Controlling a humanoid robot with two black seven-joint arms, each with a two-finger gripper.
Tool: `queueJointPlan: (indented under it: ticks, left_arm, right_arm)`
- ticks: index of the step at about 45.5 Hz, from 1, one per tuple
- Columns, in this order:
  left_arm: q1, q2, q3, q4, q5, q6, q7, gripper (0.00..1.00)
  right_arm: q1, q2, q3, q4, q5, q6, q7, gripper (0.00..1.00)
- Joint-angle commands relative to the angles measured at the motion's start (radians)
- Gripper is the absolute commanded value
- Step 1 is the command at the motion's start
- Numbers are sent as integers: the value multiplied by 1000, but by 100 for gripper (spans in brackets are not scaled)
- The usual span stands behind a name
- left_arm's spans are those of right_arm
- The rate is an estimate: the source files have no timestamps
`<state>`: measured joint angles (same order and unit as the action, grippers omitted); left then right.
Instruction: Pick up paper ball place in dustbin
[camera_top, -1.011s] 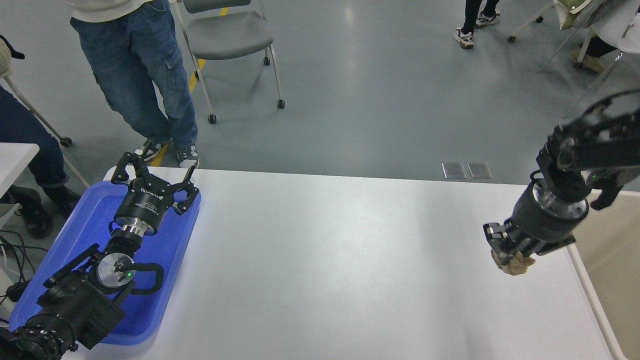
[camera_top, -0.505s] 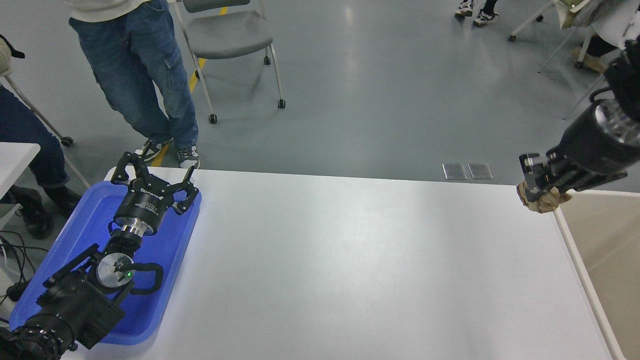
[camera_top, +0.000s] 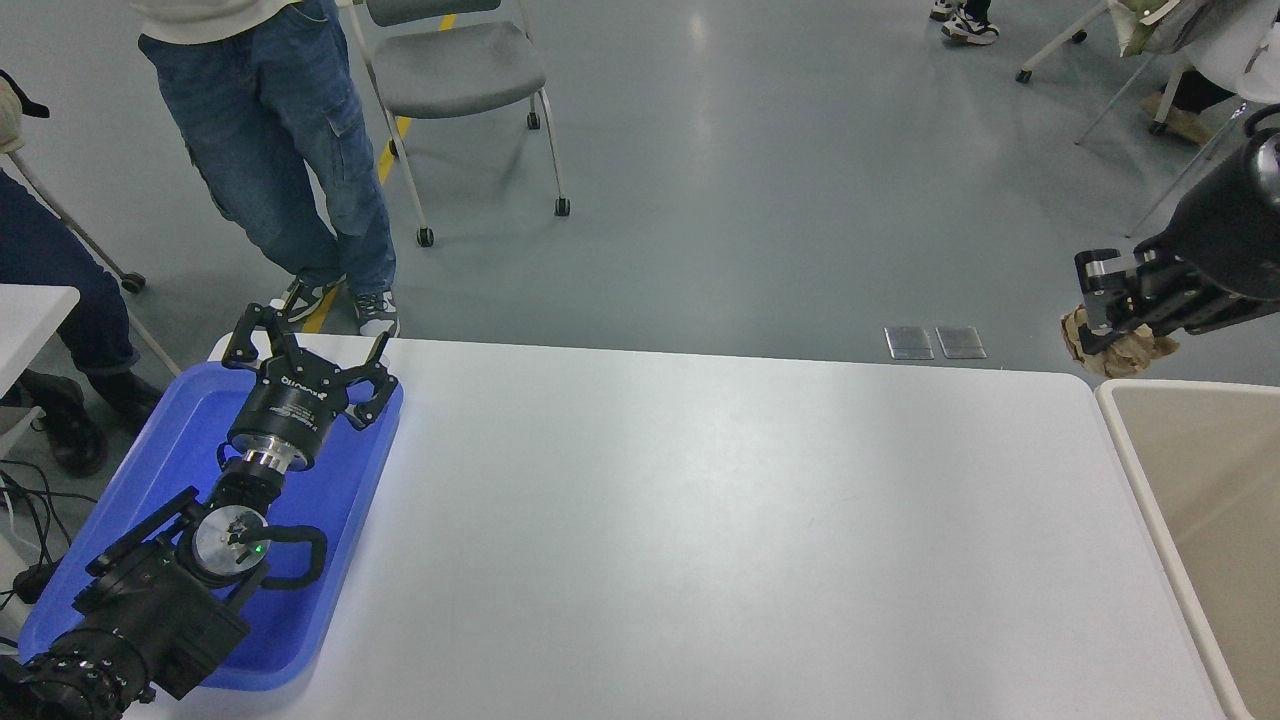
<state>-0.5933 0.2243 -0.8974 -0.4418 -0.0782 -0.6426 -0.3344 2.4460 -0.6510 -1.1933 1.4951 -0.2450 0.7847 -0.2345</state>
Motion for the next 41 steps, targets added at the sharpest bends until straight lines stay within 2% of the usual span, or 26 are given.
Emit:
queueJointPlan:
  ticks: [1,13,28,34,41]
  left_arm:
    - [1,0,0,0,0,0,0,100]
    - [1,0,0,0,0,0,0,100]
    - [0,0,0,0,0,1,0,100]
    - [0,0,0,0,0,0,0,100]
    - [0,0,2,0,0,0,-1,100]
  right_arm:
    - [4,-56,-83,-36,-8,1,-2,0]
    - [-67,-173,-201,-177,-63,1,-2,0]
    - [-332,-213,-184,-473,-51,1,-2,0]
    - [-511,-223,-94,-617,-46,1,0,0]
    - [-772,-246,130,-792,-46,1,-2,0]
